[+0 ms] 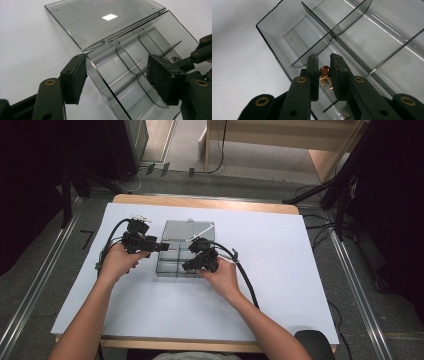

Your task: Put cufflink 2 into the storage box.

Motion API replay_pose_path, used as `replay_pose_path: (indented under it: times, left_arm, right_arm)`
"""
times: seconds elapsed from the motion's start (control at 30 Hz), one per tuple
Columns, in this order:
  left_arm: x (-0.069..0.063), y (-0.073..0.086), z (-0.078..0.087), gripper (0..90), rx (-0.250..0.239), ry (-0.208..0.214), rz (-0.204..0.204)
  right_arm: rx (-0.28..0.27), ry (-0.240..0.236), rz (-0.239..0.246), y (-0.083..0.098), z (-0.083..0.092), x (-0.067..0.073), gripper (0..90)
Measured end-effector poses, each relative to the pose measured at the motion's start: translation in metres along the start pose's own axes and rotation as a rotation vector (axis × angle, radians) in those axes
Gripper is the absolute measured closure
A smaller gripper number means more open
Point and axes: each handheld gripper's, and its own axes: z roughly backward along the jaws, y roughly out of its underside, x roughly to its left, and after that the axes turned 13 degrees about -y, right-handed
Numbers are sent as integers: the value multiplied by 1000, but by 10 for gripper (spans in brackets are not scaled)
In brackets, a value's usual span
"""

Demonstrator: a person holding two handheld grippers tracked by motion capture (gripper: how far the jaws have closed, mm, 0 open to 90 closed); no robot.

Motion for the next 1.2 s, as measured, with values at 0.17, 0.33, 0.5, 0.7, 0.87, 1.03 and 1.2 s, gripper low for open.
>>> replay_pose_path:
  times: [0.17, 0.33, 0.5, 0.7, 0.87, 1.03, 1.2]
  left_arm:
    - [0, 0, 0, 337, 1, 0, -1]
    - [0, 0, -1, 337, 3, -1, 0]
    - [-1, 0, -3, 337, 10, -4, -8]
    - [-1, 0, -3, 337, 10, -4, -7]
    - [0, 0, -3, 337, 4, -4, -2]
    - [0, 0, -3, 337, 6, -3, -2]
    - [0, -2, -2, 338, 5, -2, 0]
  right_arm:
    - [9, 3, -7, 1, -3, -2, 790]
    - [17, -5, -14, 1, -5, -5, 786]
    - [10, -11, -18, 1, -4, -6, 775]
    - [-3, -17, -27, 1, -1, -6, 719]
    - [-19, -8, -12, 1, 2, -5, 685]
    - [-61, -7, 6, 0, 12, -3, 640]
    - [-90, -2, 11, 0, 21, -3, 600]
